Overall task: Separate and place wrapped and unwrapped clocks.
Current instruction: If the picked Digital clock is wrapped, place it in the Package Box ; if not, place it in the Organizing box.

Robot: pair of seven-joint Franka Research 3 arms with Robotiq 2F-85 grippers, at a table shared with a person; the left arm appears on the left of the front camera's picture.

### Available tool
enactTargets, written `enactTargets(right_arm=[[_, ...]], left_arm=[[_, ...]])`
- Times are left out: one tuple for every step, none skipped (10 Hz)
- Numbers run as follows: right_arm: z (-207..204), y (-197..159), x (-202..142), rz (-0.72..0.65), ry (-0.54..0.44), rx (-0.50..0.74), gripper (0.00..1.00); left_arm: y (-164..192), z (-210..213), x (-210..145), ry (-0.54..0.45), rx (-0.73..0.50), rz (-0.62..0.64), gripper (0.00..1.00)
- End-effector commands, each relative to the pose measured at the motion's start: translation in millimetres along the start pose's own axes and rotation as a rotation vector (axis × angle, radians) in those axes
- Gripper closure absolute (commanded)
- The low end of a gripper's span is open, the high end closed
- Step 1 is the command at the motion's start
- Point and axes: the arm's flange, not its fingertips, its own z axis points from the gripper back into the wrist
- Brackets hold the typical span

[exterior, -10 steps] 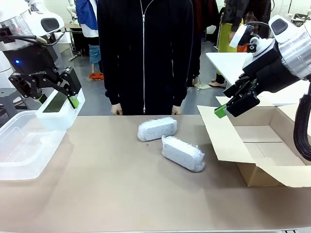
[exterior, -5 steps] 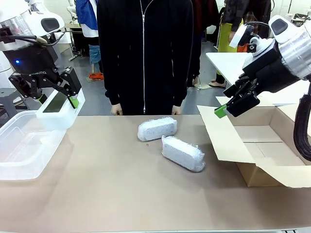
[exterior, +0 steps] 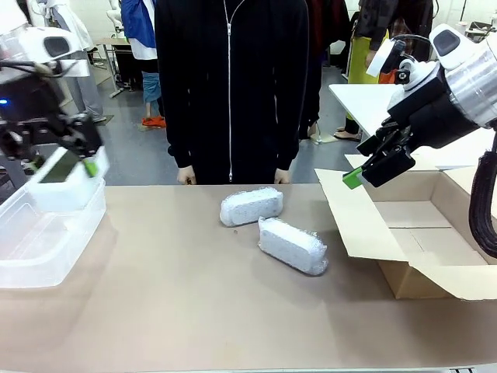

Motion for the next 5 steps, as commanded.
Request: enactTargets(right_arm=[[-1,0,-1,-0.001,-0.003,0.015,0.00],[-1,0,-1,-0.001,-0.003,0.015,0.00],[-1,0,-1,-0.001,-0.003,0.015,0.00],[-1,0,-1,-0.001,-0.003,0.015,0.00],[-1,0,-1,-0.001,-0.003,0.015,0.00]], left_arm=[[61,-15,17,0.018,0.117,-0.015,0.21],[85,-35,35,0.029,0.098,-0.172,0.21],[108,-60,56,0.014,0.107,-0.235,0.21],[126,-85,75,0.026,0.106,-0.218,0.21],[142,-108,95,0.056,0.117,-0.212,0.21]])
